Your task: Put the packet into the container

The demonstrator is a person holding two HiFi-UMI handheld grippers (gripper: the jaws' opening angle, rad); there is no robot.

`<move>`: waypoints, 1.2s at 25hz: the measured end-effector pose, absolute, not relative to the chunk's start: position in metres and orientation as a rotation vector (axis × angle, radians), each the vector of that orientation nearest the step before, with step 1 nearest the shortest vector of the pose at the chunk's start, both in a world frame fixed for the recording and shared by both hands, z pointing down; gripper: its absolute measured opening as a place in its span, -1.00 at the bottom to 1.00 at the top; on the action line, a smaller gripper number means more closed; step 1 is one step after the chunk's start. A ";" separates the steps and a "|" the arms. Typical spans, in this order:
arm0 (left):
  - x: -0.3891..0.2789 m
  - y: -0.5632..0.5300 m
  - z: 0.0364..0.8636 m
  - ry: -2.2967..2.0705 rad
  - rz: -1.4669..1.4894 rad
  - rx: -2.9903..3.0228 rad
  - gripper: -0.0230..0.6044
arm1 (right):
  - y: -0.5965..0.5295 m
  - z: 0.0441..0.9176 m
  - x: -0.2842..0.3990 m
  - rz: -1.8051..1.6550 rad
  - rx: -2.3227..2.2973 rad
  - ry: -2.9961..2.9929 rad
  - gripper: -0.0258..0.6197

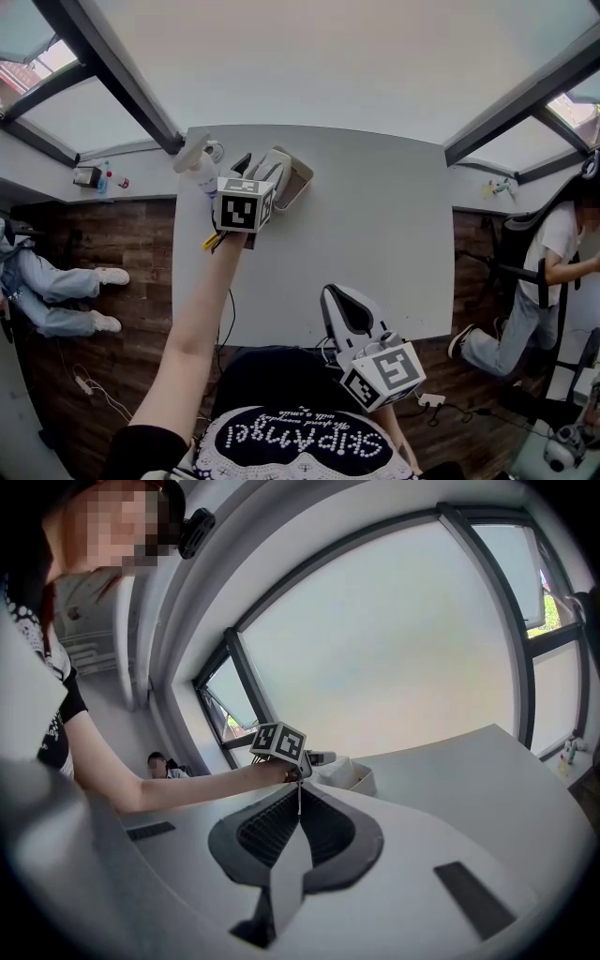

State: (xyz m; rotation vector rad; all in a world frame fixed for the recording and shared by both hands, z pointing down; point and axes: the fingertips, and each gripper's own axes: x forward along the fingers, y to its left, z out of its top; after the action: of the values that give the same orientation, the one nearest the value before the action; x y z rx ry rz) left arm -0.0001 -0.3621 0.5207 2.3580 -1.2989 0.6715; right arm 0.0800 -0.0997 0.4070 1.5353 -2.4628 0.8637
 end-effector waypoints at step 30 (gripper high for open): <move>-0.017 -0.226 0.307 -1.468 0.045 2.799 -0.12 | -0.091 0.398 0.070 0.811 1.502 -2.514 -0.87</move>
State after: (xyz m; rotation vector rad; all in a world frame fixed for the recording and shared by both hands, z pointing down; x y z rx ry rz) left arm -0.0171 -0.2263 0.3071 2.7992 -1.4675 0.0447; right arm 0.0702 -0.0914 0.3984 1.5022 -2.5138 0.8111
